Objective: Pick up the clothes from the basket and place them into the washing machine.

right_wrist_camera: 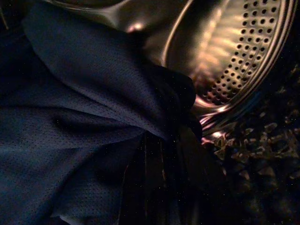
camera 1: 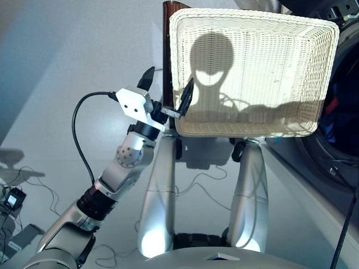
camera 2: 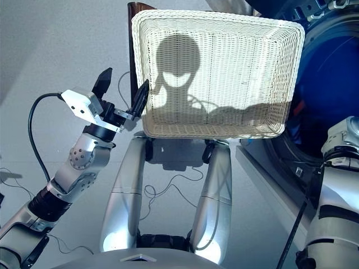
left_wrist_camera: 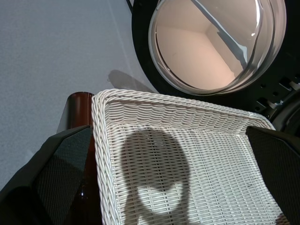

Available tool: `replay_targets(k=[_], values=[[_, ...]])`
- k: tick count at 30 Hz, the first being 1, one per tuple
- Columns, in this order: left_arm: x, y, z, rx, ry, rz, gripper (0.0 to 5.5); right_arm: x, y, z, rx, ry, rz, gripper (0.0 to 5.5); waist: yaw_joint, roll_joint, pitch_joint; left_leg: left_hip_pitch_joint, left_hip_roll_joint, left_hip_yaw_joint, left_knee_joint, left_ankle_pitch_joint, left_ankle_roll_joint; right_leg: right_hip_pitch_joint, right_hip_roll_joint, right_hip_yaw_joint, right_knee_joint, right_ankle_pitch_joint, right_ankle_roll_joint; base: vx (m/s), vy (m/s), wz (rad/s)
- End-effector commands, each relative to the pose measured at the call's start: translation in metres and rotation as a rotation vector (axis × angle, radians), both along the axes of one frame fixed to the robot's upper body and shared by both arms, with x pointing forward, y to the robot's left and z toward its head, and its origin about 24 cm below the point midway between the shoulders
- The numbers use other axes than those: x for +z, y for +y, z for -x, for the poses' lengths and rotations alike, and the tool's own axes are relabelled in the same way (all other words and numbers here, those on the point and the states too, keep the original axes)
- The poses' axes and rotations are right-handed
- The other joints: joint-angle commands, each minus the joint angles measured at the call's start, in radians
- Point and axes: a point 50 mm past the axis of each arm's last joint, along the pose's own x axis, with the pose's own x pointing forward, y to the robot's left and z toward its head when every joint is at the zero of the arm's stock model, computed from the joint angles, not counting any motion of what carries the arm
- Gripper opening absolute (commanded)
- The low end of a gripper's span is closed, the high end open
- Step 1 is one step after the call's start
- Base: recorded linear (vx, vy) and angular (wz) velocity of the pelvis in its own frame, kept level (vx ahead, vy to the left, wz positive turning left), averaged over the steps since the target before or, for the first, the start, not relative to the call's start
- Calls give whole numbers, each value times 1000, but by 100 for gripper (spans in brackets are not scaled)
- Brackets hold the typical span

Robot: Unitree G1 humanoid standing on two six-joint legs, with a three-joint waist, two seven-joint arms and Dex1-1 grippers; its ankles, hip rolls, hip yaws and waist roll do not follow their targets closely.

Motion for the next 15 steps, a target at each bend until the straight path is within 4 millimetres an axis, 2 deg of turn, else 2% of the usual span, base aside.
replay_targets(k=[1,4,5,6,15], values=[[24,-11,23,-98,-128,104,550,80,-44,61,-201,-67,236,0,-15,24,-17,57,15,29,-29,-15,-14,69,32,-7,-34,18,20,0,0,0],[24,-11,23,-101,-125,108,550,70,-43,55,-156,-71,206,4,-14,26,-17,57,16,30,-30,-16,-13,68,33,-8,-33,16,19,0,0,0],[23,-11,22,-101,-121,108,550,66,-40,50,-125,-75,199,226,-12,28,-17,55,17,31,-29,-15,-13,66,34,-7,-32,16,18,0,0,0],[23,-11,22,-102,-118,110,550,63,-37,45,-101,-83,192,550,-11,28,-17,53,17,31,-27,-16,-13,64,34,-6,-32,16,18,0,0,0],[23,-12,21,-95,-114,136,550,37,13,-12,144,-123,228,550,-16,28,-17,51,18,36,-28,-13,-8,61,44,-4,-36,18,12,0,0,0]])
